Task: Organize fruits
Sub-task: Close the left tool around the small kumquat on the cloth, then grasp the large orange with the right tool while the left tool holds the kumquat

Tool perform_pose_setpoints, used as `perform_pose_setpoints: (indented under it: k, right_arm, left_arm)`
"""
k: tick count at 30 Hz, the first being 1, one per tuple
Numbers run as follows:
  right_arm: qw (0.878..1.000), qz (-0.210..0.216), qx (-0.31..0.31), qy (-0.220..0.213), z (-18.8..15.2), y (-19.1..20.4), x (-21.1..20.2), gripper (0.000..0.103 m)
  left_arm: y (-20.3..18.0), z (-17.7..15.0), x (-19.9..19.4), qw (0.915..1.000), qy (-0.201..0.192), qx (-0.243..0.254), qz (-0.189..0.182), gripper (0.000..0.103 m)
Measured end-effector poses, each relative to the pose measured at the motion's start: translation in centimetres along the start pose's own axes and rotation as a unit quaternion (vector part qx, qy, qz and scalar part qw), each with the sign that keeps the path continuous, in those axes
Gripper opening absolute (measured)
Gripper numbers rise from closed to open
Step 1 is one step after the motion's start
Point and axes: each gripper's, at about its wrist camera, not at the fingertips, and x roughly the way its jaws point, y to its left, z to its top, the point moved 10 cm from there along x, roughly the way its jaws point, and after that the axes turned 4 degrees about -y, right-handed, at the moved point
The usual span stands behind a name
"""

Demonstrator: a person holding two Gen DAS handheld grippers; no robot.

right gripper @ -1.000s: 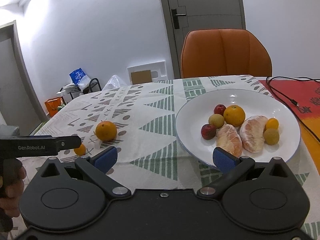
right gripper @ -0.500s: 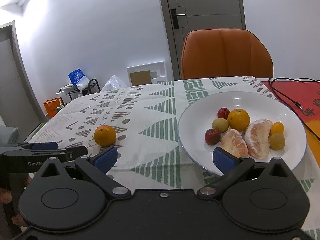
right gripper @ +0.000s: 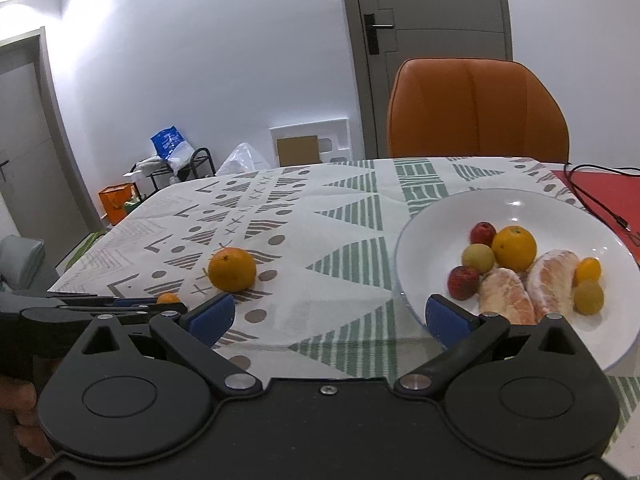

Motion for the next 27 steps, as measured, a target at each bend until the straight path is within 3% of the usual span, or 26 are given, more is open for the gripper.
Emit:
perform_pose_setpoints:
  k: [27]
  right_arm:
    - [0.998,0.042,-0.047,0.014,0.5,6.1,3.5,0.103]
  left_arm:
    - [6.4,1.7,-3.1,0.9974,-0.037,-0.049,0.037,0.023]
